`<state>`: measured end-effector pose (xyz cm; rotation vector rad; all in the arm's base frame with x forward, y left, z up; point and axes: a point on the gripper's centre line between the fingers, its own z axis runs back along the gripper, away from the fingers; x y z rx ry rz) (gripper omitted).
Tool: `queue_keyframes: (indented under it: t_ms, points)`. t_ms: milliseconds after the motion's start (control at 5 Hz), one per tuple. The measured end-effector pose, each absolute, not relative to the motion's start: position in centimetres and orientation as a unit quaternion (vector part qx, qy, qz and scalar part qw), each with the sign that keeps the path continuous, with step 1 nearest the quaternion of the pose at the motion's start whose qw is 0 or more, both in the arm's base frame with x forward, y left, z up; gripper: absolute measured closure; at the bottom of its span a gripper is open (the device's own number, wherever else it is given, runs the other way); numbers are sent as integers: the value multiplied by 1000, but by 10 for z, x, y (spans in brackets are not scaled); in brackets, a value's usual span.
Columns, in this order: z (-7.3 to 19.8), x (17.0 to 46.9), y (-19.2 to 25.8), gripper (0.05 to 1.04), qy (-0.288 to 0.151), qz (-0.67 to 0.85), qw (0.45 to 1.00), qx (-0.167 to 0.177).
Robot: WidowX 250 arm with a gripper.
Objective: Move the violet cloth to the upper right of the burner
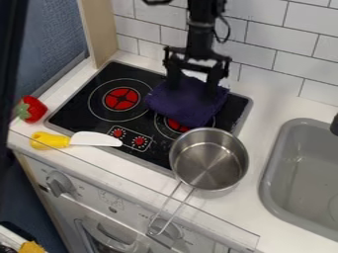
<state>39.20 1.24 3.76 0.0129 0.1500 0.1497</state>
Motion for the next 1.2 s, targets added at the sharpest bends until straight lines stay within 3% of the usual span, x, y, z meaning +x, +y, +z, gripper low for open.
queue_keyframes:
  t_ms: [400, 600, 800, 1000, 1200]
  points:
    - [87, 389, 22, 85, 39, 87, 995, -31]
    - [82, 366, 39, 85, 62, 118, 991, 18]
    - [77, 346, 55, 85, 111, 66, 989, 74]
    - [71, 309, 70, 85, 153, 16, 984, 90]
    - [90, 280, 99, 85, 131, 15, 989, 67]
